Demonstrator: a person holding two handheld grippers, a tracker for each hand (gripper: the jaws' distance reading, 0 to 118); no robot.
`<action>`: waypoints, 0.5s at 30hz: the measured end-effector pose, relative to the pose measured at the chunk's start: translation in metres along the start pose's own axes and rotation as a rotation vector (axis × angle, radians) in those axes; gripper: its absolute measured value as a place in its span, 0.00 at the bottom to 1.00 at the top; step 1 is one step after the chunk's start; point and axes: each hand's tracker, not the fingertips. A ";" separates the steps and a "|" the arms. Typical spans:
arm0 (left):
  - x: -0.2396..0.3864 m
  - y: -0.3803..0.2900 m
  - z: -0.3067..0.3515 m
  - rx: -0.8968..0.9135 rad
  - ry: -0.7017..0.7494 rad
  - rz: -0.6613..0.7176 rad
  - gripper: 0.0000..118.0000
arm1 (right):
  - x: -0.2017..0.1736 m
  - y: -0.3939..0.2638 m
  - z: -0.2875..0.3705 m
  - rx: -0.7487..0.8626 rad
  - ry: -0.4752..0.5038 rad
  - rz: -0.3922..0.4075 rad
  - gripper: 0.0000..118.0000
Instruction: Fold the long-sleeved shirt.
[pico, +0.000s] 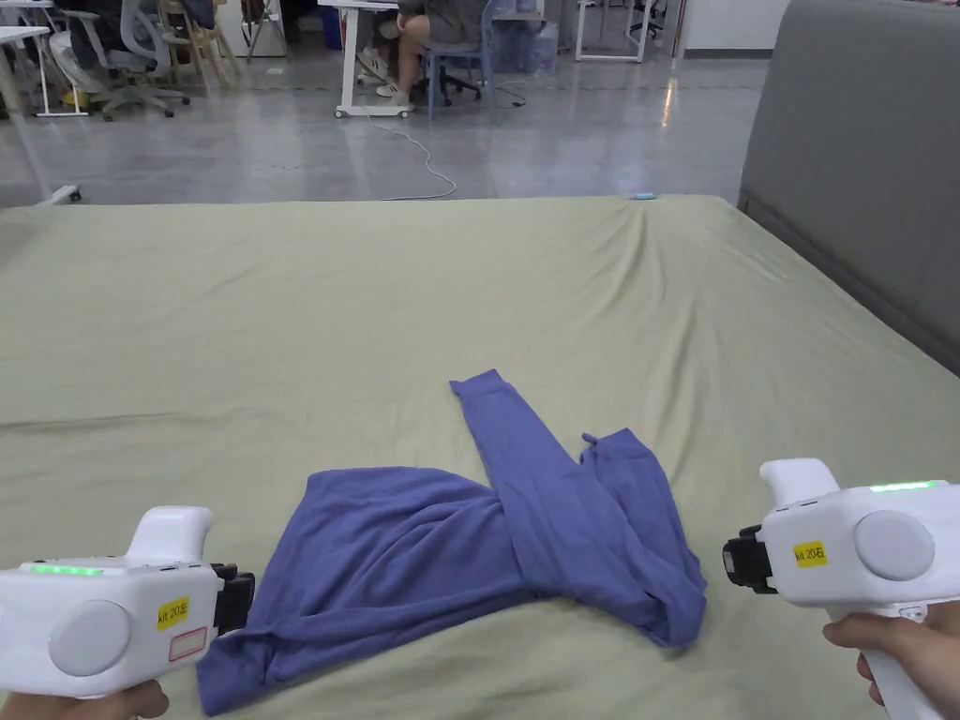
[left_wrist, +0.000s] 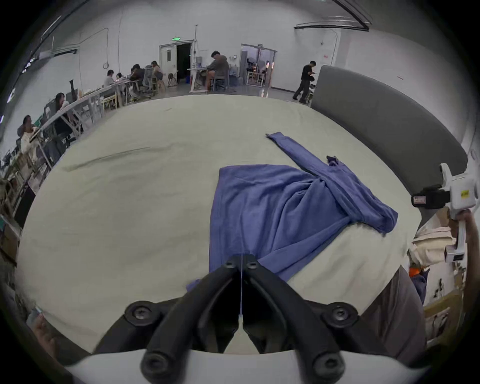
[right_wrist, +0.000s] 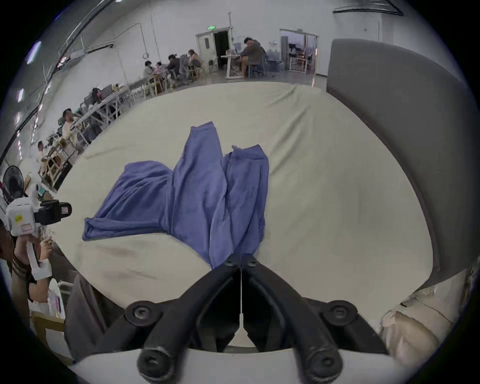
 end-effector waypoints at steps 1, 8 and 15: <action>-0.003 -0.001 -0.003 0.002 0.008 -0.006 0.38 | 0.001 0.000 -0.001 -0.007 0.008 -0.004 0.00; -0.008 -0.016 -0.049 -0.139 0.056 -0.048 0.99 | 0.004 0.000 -0.006 -0.024 0.002 -0.021 0.00; 0.000 -0.025 -0.070 -0.150 0.041 -0.052 0.29 | 0.013 0.011 -0.018 -0.050 -0.016 -0.033 0.00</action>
